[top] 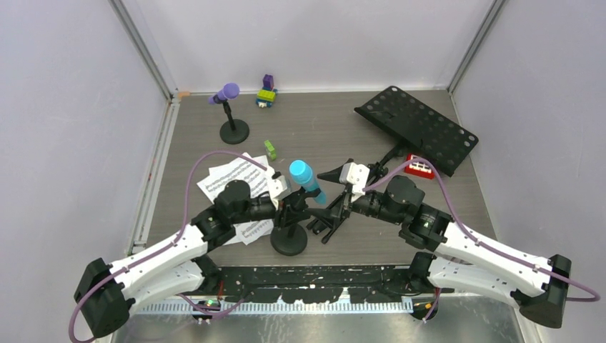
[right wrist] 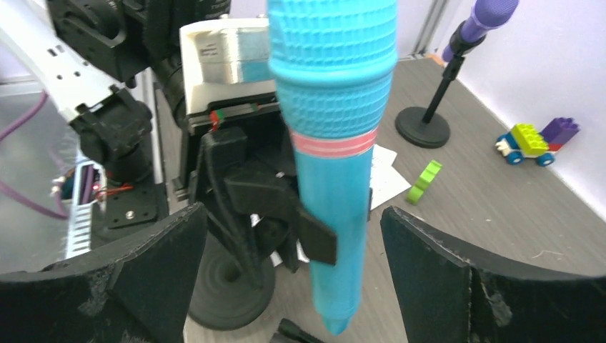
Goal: Pack up the instrument practice props
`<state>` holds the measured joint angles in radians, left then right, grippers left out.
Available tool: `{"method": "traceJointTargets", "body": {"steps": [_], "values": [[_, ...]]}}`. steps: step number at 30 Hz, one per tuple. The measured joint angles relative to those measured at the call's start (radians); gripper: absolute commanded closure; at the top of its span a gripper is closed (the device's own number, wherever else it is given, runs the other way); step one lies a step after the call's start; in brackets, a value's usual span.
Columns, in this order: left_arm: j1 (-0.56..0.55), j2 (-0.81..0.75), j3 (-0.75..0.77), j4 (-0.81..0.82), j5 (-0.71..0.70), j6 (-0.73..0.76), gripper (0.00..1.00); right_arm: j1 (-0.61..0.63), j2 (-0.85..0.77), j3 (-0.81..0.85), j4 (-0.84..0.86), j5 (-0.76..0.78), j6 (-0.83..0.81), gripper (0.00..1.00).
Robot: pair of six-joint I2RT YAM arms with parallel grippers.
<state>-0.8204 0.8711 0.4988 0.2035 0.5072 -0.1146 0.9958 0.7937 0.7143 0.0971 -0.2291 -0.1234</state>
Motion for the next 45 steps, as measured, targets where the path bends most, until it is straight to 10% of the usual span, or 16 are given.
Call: {"method": "traceJointTargets", "body": {"steps": [20,25,31,45], "values": [[-0.002,-0.061,-0.062,-0.014,0.079,0.019,0.99,0.032,0.174,0.076,0.096,0.007,-0.142,0.61],[-0.002,-0.079,-0.073,-0.023,0.069,0.022,0.53,0.037,0.182,0.081,0.085,-0.027,-0.159,0.99],[-0.002,-0.148,-0.097,-0.002,0.013,0.016,0.01,0.041,0.186,0.084,0.017,-0.039,-0.185,0.99],[-0.002,-0.409,-0.18,0.001,-0.153,0.018,0.0,0.042,0.188,0.084,-0.017,0.013,-0.184,0.99]]}}
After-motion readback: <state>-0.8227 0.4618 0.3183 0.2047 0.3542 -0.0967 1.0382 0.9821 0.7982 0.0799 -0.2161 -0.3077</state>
